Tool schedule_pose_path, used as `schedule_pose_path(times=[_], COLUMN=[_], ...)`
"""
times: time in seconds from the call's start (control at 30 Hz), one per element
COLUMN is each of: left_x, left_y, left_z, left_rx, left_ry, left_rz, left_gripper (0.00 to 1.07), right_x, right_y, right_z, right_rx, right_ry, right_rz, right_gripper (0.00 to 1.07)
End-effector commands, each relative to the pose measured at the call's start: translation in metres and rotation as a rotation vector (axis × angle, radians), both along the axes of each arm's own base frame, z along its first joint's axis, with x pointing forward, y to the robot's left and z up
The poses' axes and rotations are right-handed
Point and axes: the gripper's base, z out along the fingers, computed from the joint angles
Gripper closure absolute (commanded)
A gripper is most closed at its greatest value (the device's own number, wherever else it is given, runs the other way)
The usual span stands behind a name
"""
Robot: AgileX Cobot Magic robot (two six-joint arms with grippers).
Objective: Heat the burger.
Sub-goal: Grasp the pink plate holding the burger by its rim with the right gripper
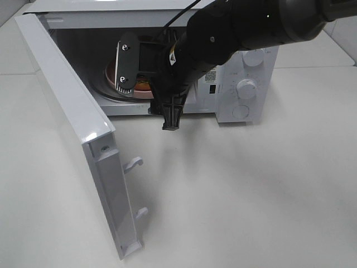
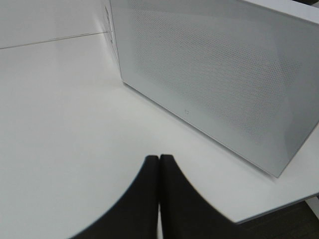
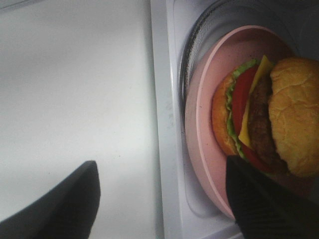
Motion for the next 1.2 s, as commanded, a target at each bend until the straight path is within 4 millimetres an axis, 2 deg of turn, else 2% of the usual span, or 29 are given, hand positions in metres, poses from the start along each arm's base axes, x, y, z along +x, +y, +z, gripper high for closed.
schedule_pose_path(times=[0.03, 0.53, 0.77, 0.87, 1.03, 1.2], left_x=[-0.002, -0.002, -0.002, -0.002, -0.002, -0.002], left_y=[0.0, 0.0, 0.0, 0.0, 0.0, 0.0], left_z=[0.0, 0.0, 0.0, 0.0, 0.0, 0.0], left_rx=[-0.01, -0.01, -0.01, -0.01, -0.01, -0.01], left_ry=[-0.024, -0.024, -0.024, -0.024, -0.024, -0.023], left_rz=[0.003, 0.003, 0.003, 0.003, 0.003, 0.003], left_gripper=[1.07, 1.07, 1.07, 1.07, 1.07, 1.07], right_x=[0.002, 0.007, 0.014, 0.016, 0.032, 0.039], right_y=[0.002, 0.006, 0.012, 0.014, 0.022, 0.025], right_z=[0.0, 0.005, -0.018, -0.018, -0.035, -0.041], right_rx=[-0.001, 0.001, -0.012, -0.004, -0.029, -0.052], right_ry=[-0.011, -0.129, -0.084, -0.085, -0.059, -0.079], right_rz=[-0.006, 0.068, 0.05, 0.045, 0.015, 0.02], right_gripper=[0.37, 0.37, 0.37, 0.37, 0.38, 0.38])
